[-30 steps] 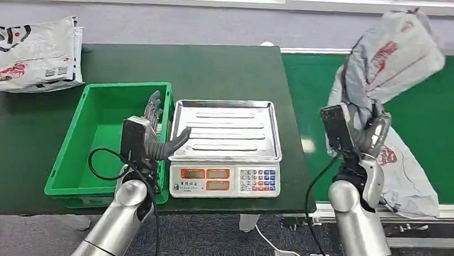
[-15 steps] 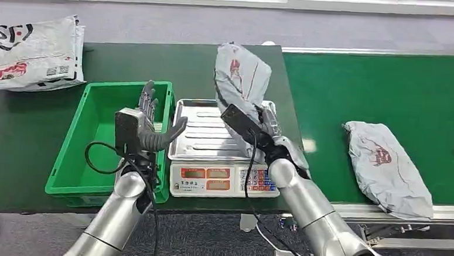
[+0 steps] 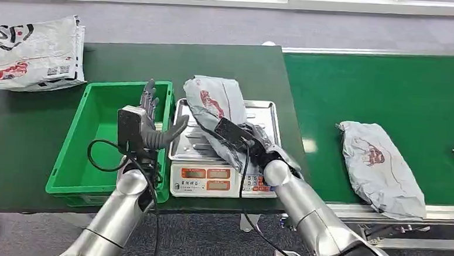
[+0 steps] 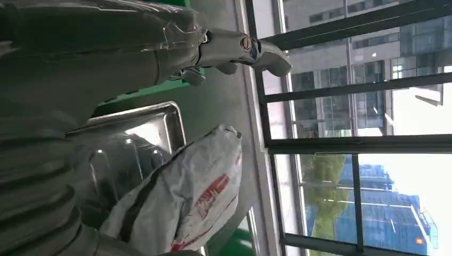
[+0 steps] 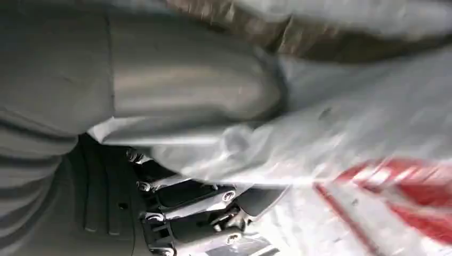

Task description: Moved the parcel from conveyor to table for the left to box.

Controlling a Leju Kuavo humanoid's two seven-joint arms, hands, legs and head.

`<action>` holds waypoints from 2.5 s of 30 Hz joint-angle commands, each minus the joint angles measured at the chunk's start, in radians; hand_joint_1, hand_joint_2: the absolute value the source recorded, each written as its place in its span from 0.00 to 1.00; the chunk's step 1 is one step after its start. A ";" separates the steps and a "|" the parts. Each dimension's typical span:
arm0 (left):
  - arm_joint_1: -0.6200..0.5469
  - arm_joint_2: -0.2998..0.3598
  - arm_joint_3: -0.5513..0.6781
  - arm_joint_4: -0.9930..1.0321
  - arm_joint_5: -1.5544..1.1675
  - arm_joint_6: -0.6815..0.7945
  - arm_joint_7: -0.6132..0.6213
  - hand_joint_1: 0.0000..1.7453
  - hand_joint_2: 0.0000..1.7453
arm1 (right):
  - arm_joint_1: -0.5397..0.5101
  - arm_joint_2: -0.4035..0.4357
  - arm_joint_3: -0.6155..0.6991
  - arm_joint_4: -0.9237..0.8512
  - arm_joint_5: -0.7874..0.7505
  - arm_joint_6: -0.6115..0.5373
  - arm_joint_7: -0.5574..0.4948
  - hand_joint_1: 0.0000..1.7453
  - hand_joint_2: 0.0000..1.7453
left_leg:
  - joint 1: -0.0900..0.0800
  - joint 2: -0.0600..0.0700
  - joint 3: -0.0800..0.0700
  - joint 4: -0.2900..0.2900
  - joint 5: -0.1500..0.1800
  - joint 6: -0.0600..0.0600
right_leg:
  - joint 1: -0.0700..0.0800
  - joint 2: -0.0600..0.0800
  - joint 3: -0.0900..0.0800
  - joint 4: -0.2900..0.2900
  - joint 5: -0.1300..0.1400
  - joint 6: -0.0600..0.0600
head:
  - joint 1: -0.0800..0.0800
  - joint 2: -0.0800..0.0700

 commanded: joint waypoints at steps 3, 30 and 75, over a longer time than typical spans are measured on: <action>-0.046 -0.006 -0.079 0.065 -0.017 0.011 -0.017 0.00 1.00 | 0.182 -0.028 -0.108 -0.144 -0.152 -0.173 -0.234 0.00 1.00 | 0.000 -0.005 0.001 -0.002 0.001 0.000 | 0.000 -0.005 0.003 -0.003 -0.001 0.000 | 0.000 0.000; -0.264 -0.096 -0.204 0.367 -0.114 0.032 0.062 0.00 1.00 | 0.296 -0.017 -0.337 -0.539 -0.510 -0.408 -0.507 0.00 1.00 | -0.001 -0.005 -0.001 0.000 0.000 0.002 | 0.000 -0.005 0.001 -0.001 -0.001 0.000 | 0.000 0.000; -0.347 -0.074 -0.462 0.632 -0.763 -0.161 0.341 1.00 1.00 | 0.315 -0.036 -0.398 -0.440 -0.426 -0.455 -0.470 0.00 1.00 | -0.002 0.005 0.002 -0.001 0.004 0.005 | -0.002 0.003 0.002 -0.002 0.005 0.001 | 0.000 0.000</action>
